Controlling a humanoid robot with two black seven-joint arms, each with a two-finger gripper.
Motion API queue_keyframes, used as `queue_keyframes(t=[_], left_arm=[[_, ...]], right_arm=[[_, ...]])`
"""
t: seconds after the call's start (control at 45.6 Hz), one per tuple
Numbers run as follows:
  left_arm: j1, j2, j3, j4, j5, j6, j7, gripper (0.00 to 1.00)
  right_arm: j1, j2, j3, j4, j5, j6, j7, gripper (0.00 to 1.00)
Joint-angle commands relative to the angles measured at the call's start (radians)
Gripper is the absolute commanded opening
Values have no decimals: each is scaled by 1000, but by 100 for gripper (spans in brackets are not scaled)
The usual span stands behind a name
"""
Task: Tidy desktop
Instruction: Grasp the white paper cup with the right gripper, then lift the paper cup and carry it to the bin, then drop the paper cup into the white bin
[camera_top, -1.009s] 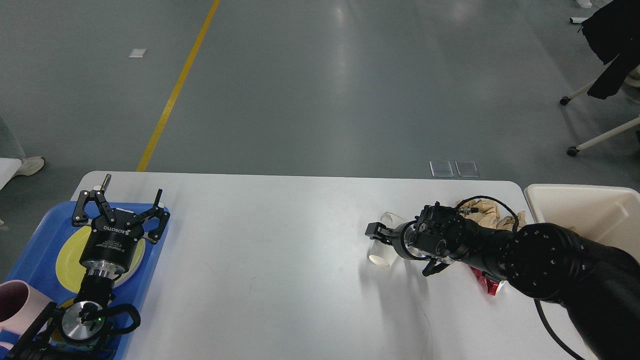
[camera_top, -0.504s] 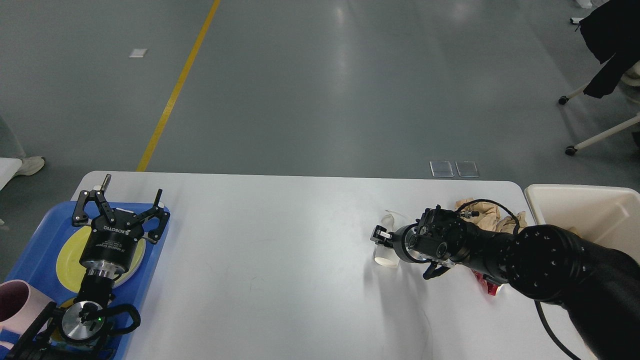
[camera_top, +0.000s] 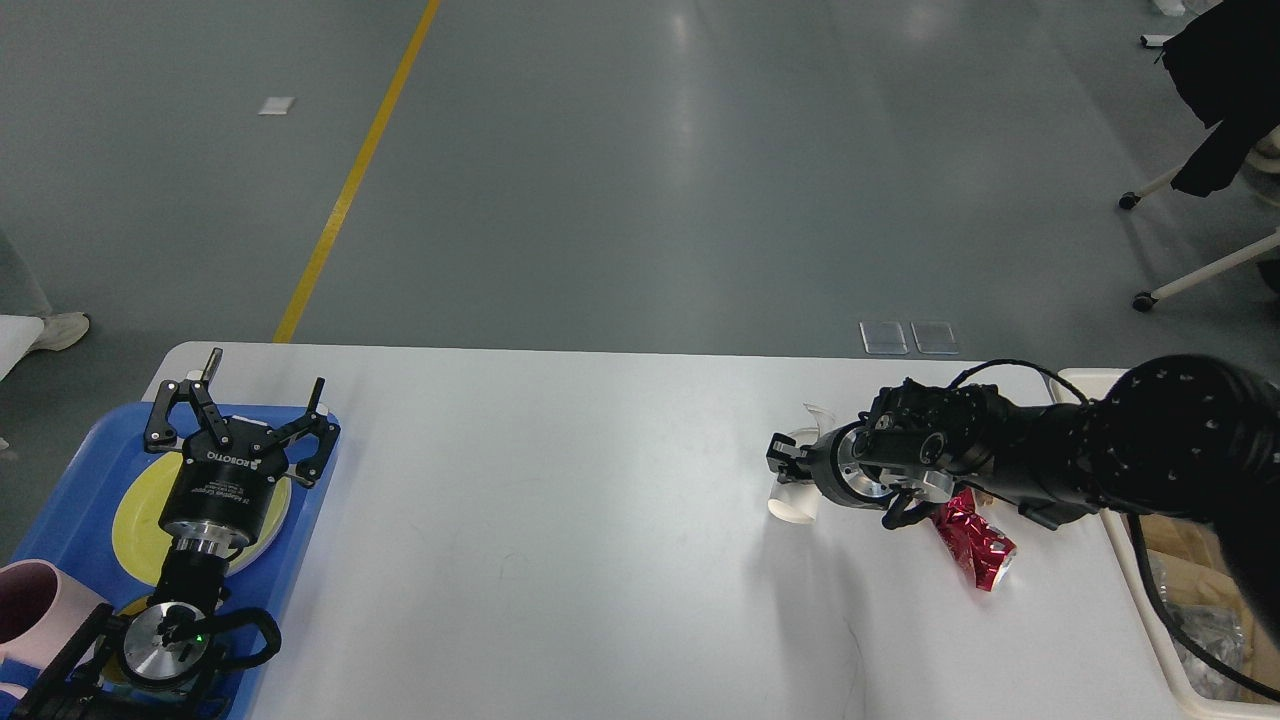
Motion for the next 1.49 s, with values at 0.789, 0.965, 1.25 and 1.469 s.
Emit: queue_keyframes(t=[0.789,0.965,1.25,1.469], left_arm=[[0,0,0,0,0,2,0,97],[0,0,0,0,0,3,0,97],[0,0,0,1,0,5,0,97],[0,0,0,0,0,5,0,97]], right_arm=[[980,-196,-620,797,-113,394,88,0],[924,-335,-714,762,-120,325,92,0],[522,-660,-646,400,-259,216,86,0],[-61,-700,-294,-58,-259,184,88,0]])
